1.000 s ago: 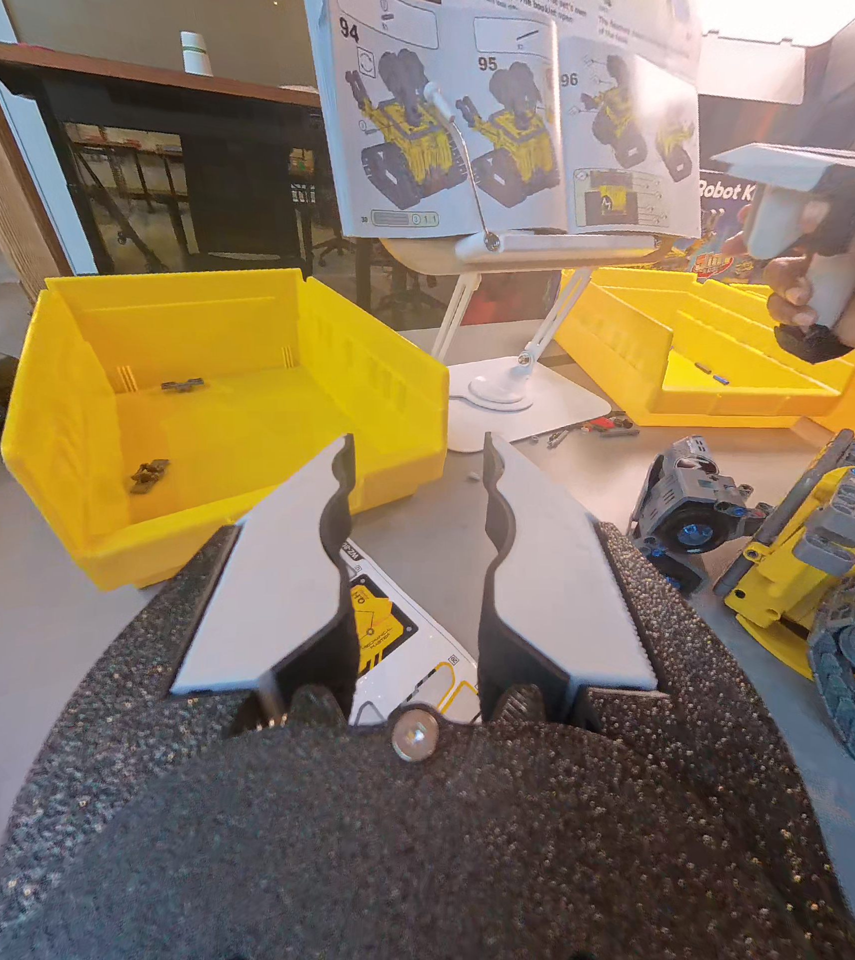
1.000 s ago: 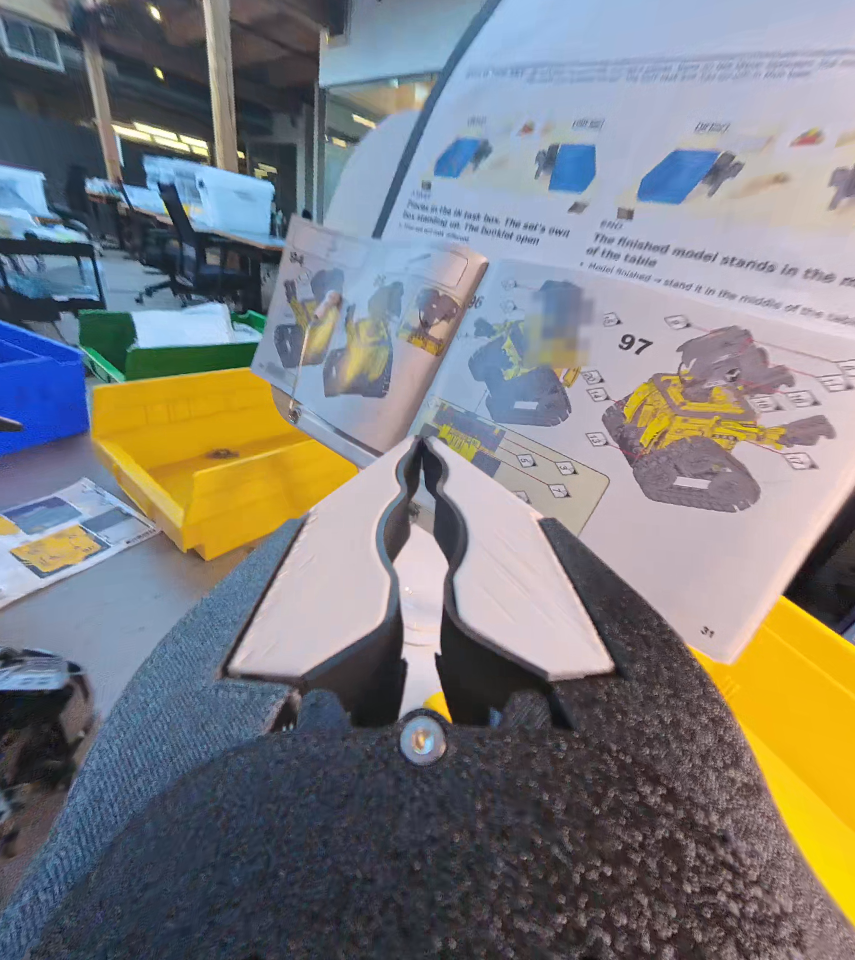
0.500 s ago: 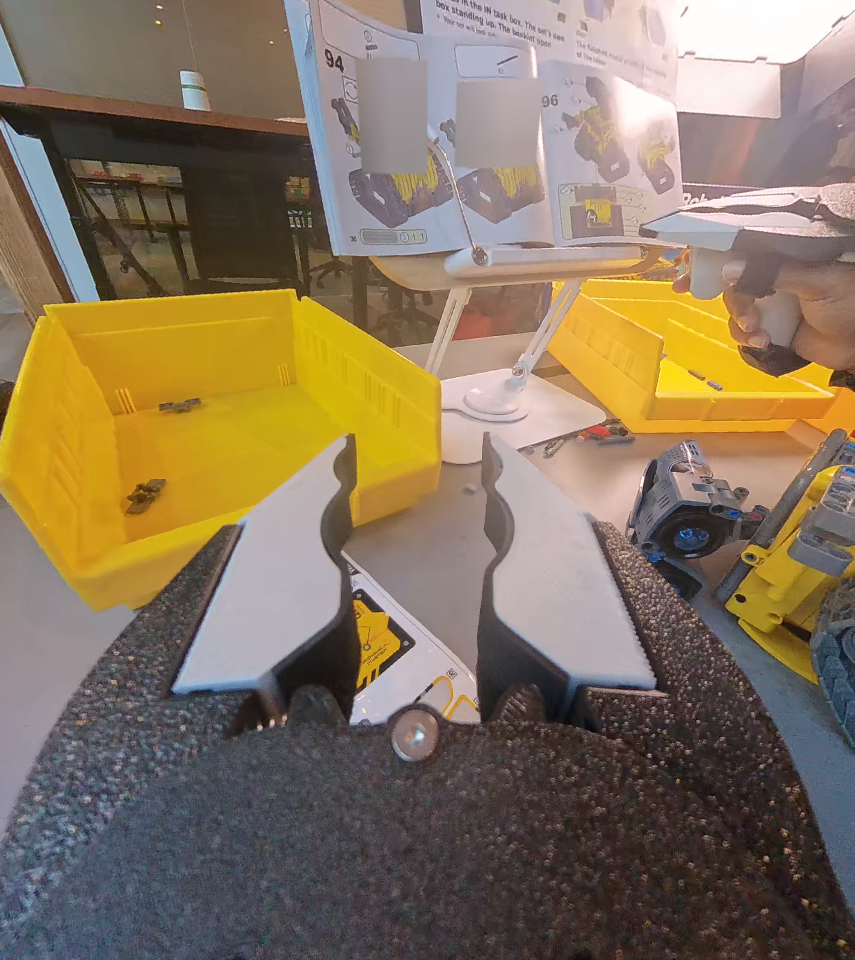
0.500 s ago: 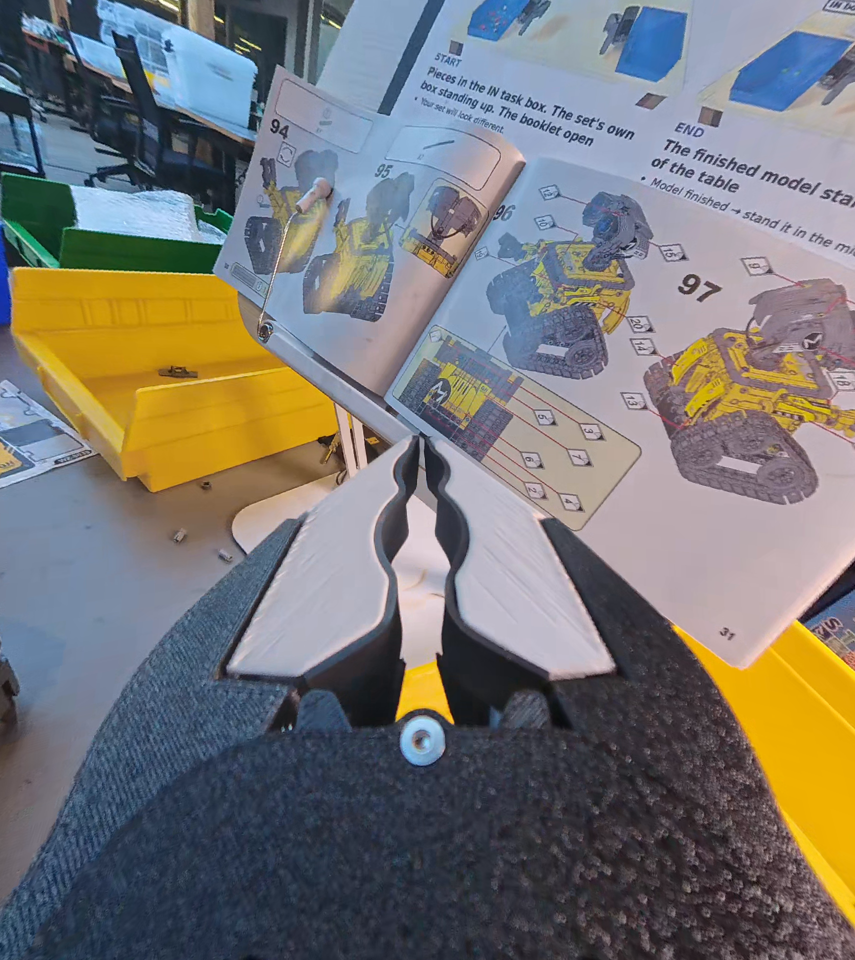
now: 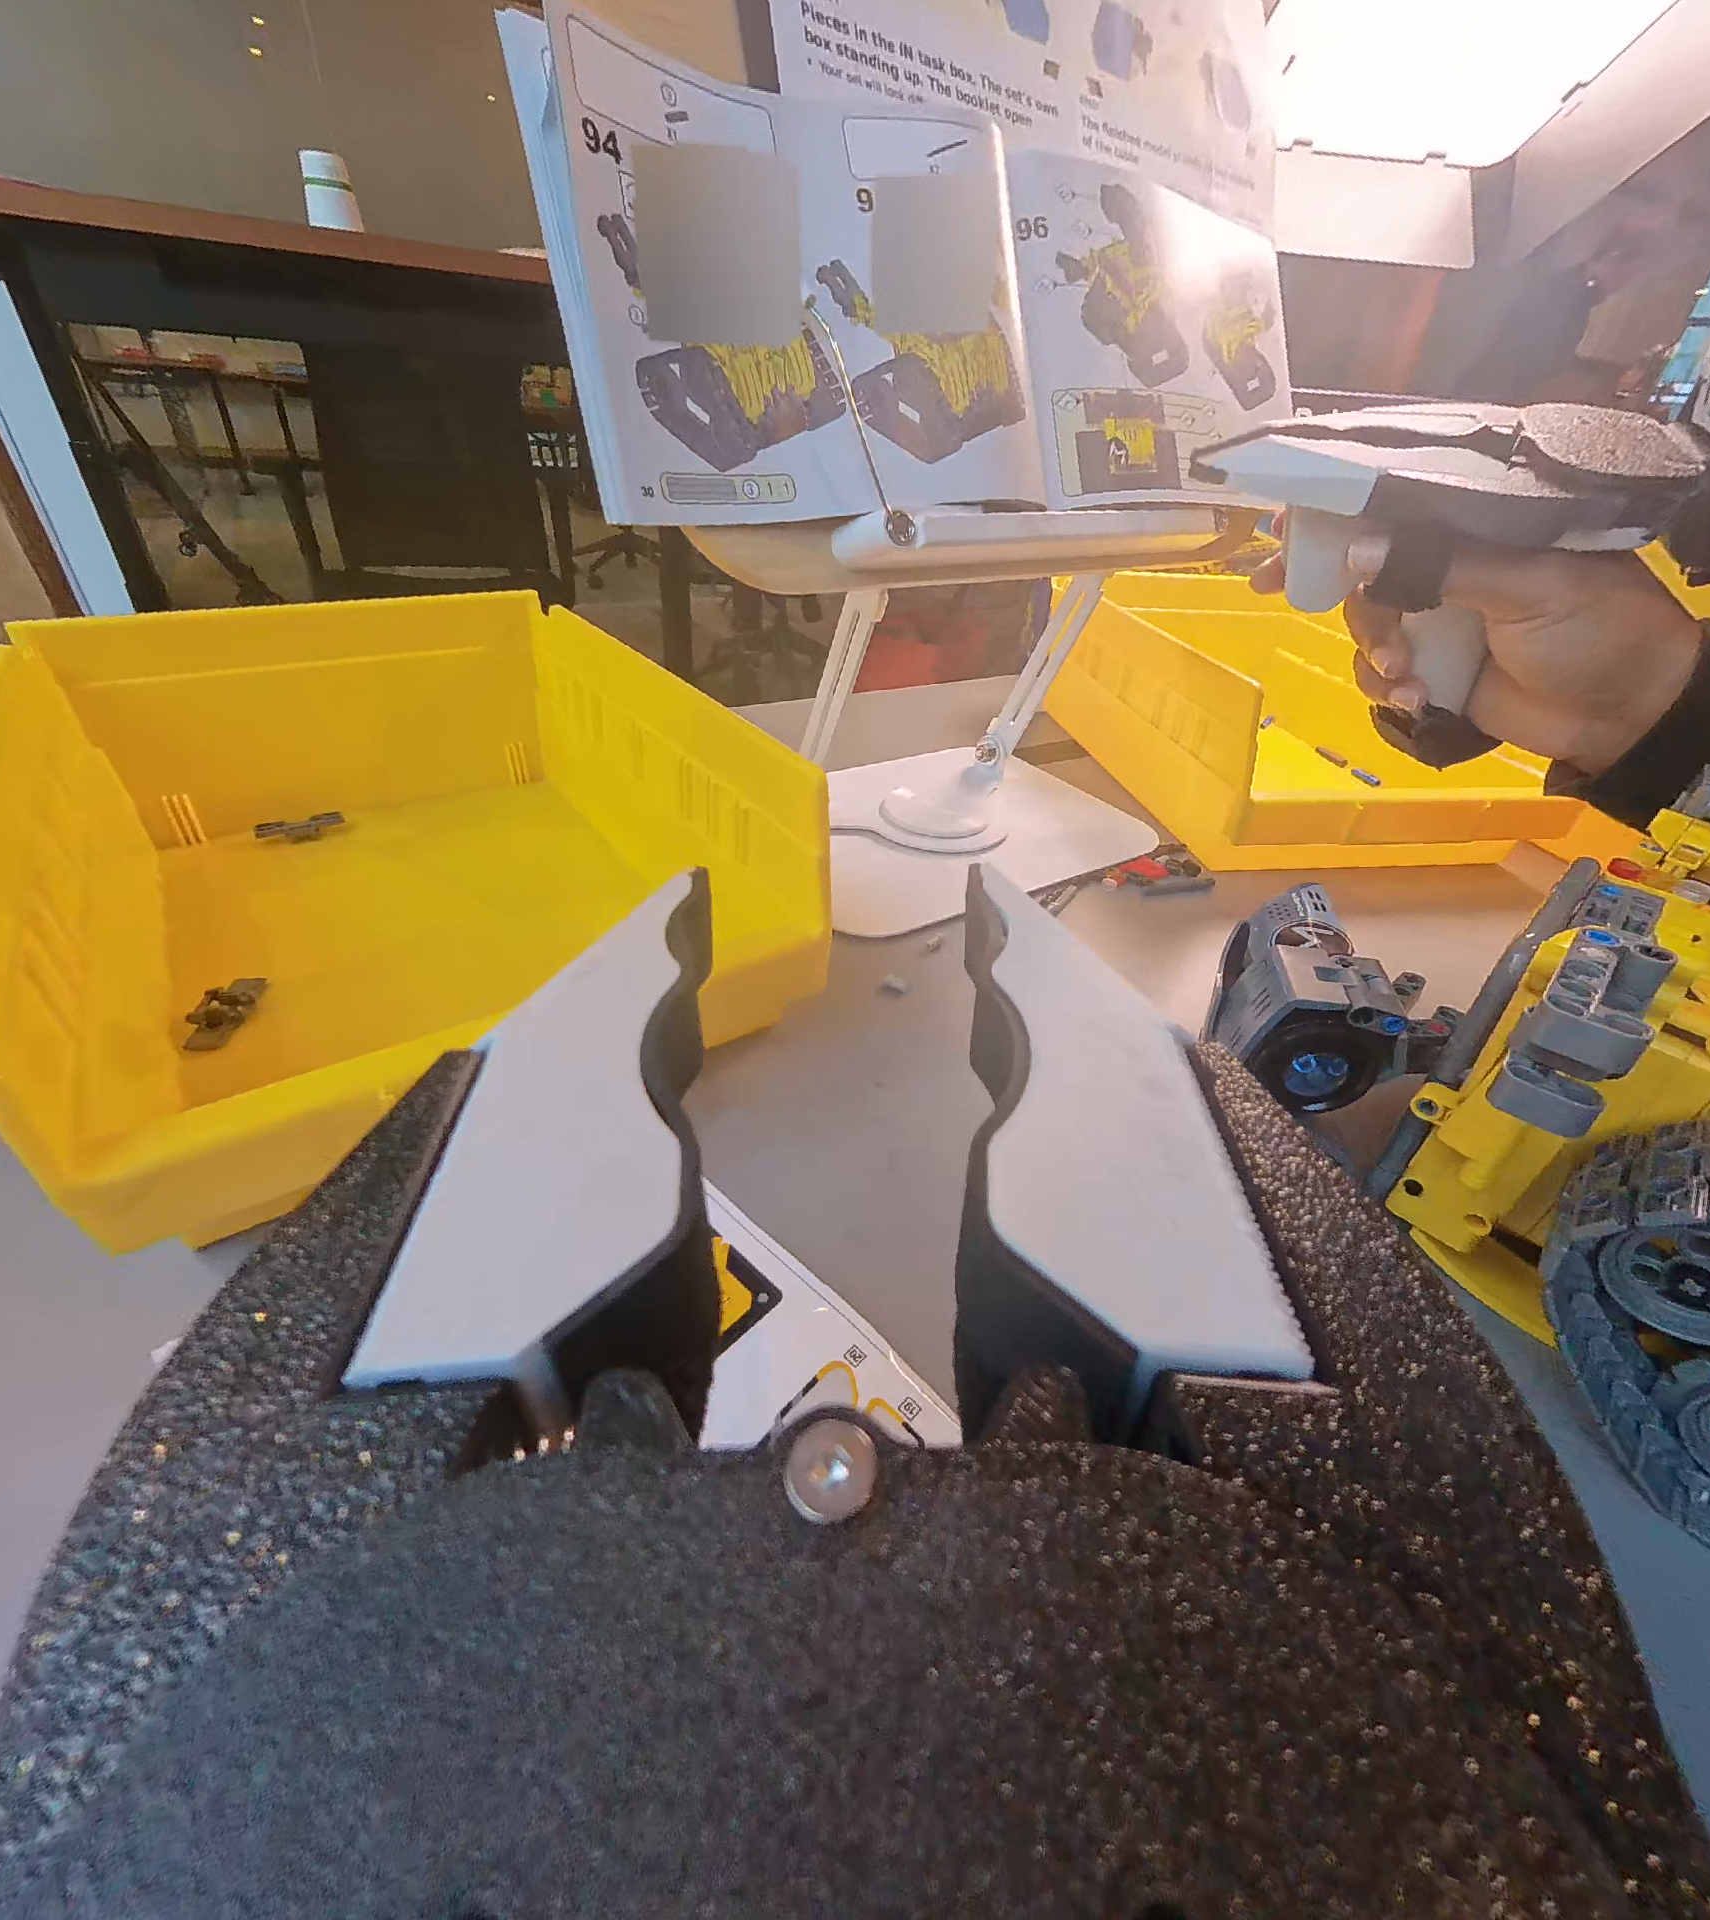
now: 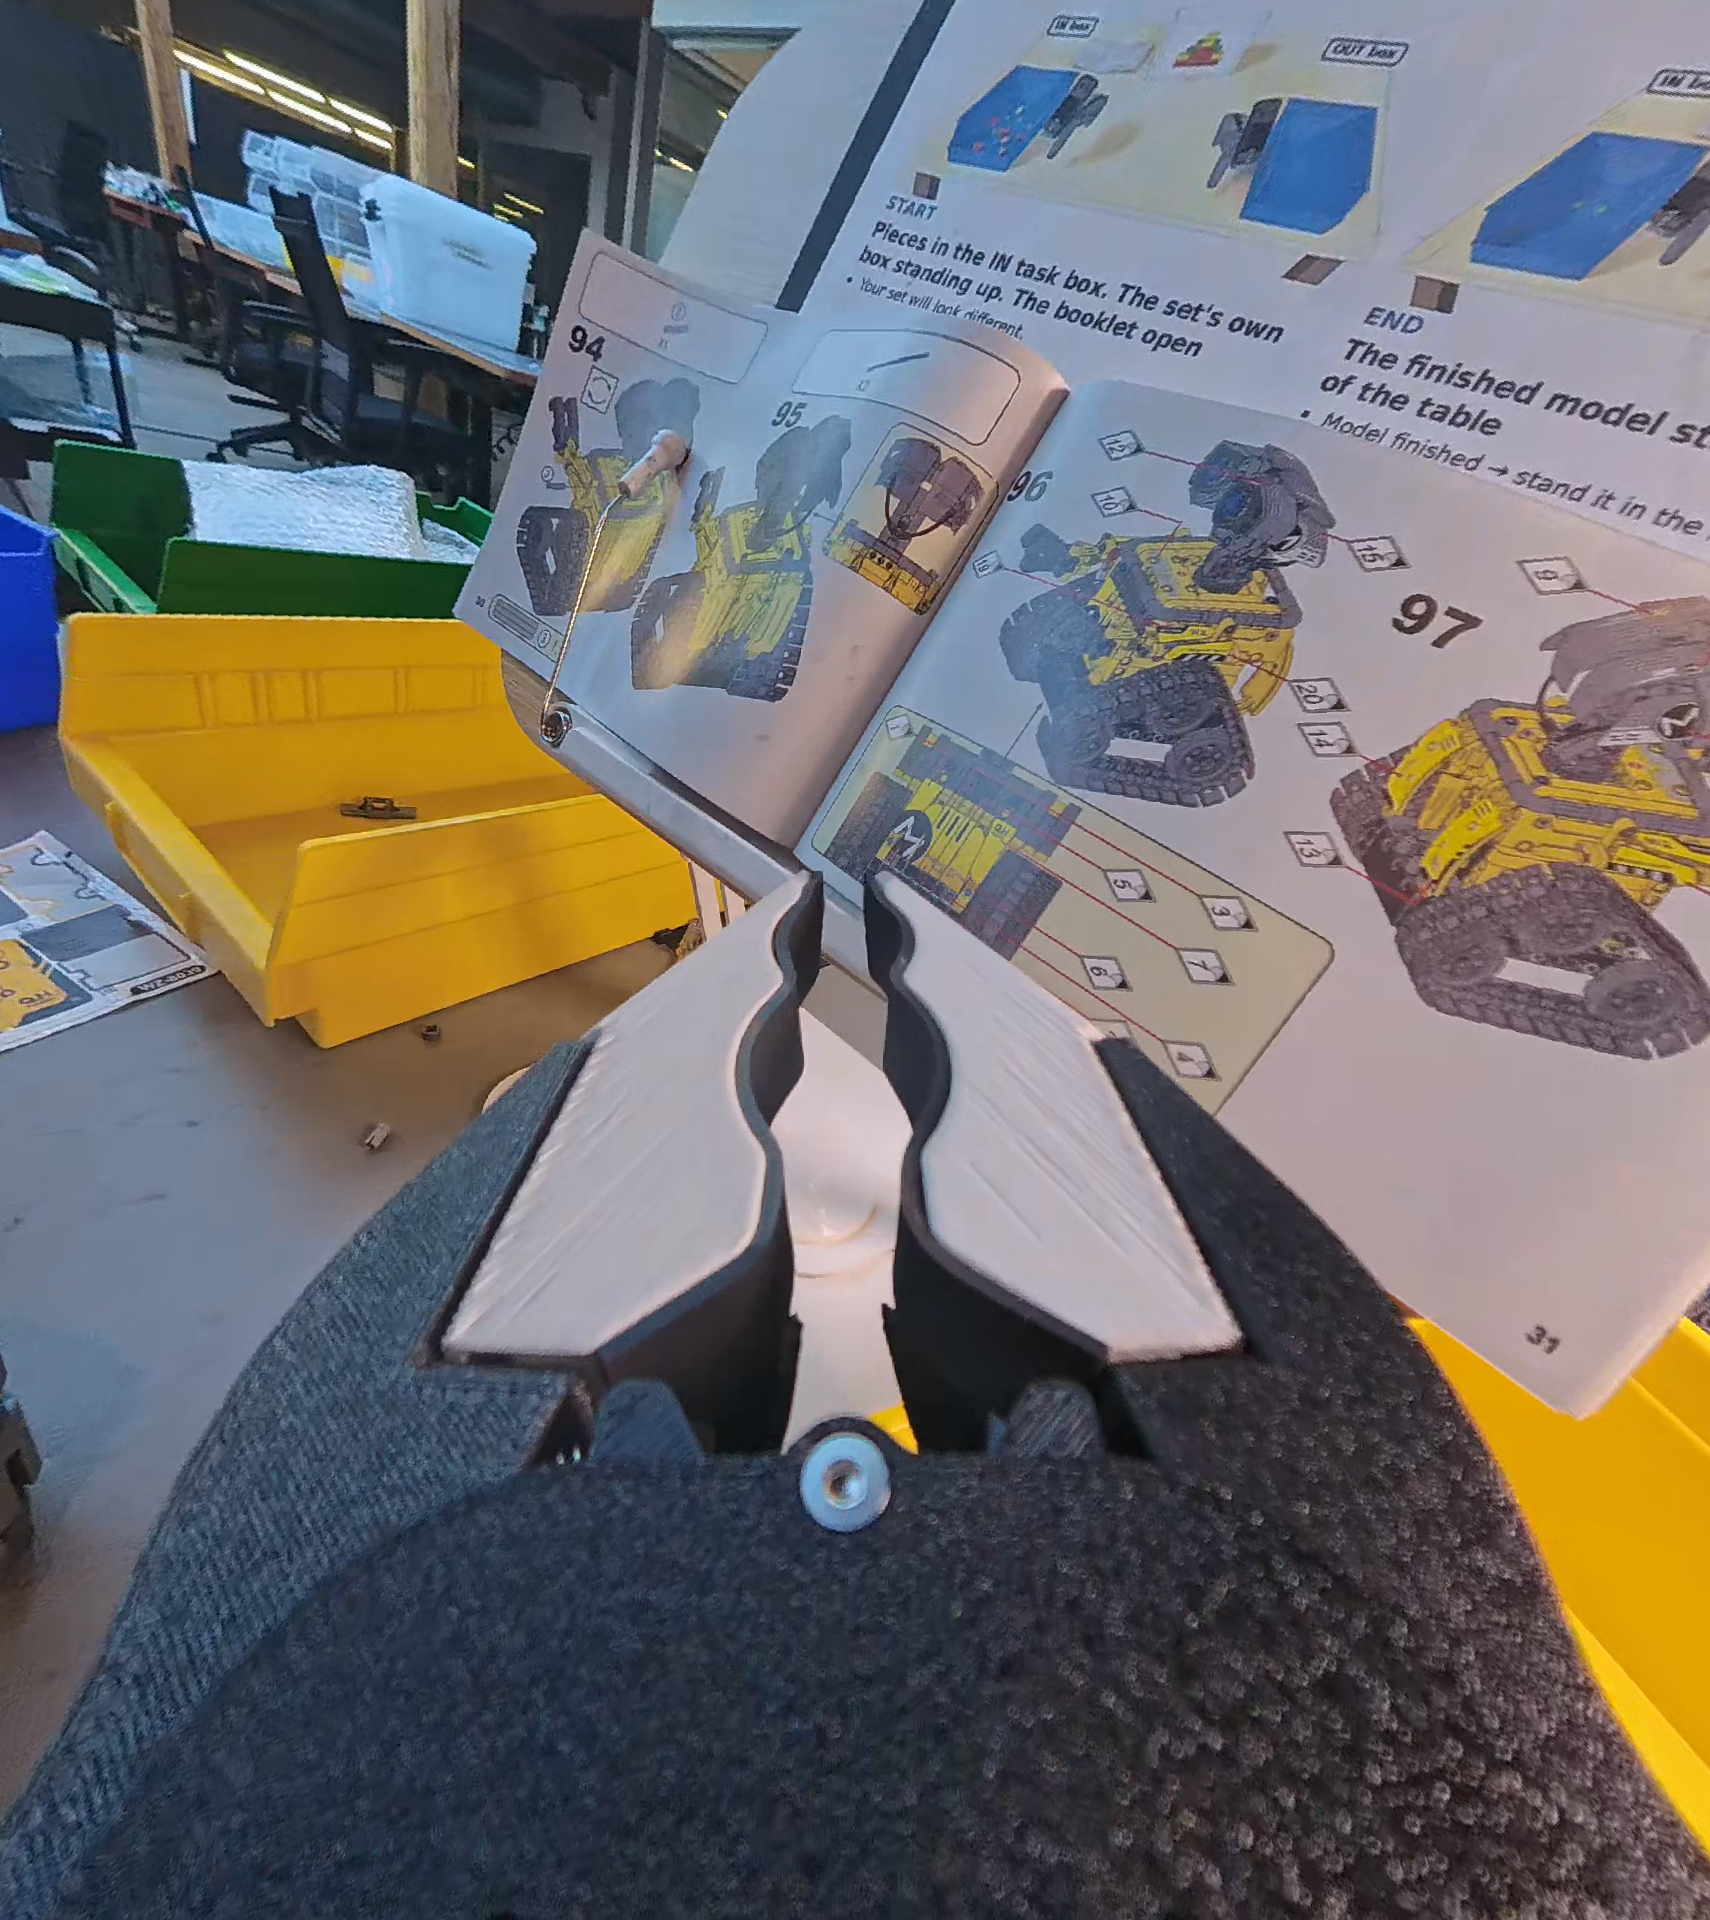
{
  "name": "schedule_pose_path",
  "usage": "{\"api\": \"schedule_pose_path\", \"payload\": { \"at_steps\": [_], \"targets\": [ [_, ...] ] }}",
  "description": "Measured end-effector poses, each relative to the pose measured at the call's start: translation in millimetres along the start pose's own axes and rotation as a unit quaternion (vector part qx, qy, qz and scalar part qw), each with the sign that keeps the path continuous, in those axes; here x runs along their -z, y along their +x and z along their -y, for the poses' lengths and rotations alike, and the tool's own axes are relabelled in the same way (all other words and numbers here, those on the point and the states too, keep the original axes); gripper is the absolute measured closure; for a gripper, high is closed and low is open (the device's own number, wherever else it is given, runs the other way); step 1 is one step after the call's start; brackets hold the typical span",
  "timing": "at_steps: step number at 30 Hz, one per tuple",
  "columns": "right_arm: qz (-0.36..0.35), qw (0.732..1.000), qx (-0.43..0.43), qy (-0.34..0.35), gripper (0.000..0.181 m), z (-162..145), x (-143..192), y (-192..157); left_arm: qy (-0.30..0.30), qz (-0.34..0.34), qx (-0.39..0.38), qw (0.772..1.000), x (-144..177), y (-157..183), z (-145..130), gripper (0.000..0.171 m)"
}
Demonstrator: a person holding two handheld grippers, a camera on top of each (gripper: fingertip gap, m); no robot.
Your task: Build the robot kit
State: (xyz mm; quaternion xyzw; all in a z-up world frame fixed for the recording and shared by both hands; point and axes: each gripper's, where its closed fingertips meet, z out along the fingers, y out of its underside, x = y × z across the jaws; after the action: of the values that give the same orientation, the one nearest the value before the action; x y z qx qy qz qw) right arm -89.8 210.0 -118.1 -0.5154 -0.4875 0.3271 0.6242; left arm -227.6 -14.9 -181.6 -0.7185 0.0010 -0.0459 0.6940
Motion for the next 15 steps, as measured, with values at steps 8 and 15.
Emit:
{"api": "schedule_pose_path", "payload": {
  "at_steps": [8, 15],
  "targets": [
    [-0.011, 1.000, -0.024, 0.010, 0.173, 0, 4, 11, -0.033, 0.026, -0.016, 0.999, 2, -15, -8, 0.124],
    [-0.004, 0.999, -0.042, 0.020, 0.173, 7, 9, 13, -0.131, 0.110, -0.047, 0.984, 24, -62, -23, 0.124]
  ]
}}
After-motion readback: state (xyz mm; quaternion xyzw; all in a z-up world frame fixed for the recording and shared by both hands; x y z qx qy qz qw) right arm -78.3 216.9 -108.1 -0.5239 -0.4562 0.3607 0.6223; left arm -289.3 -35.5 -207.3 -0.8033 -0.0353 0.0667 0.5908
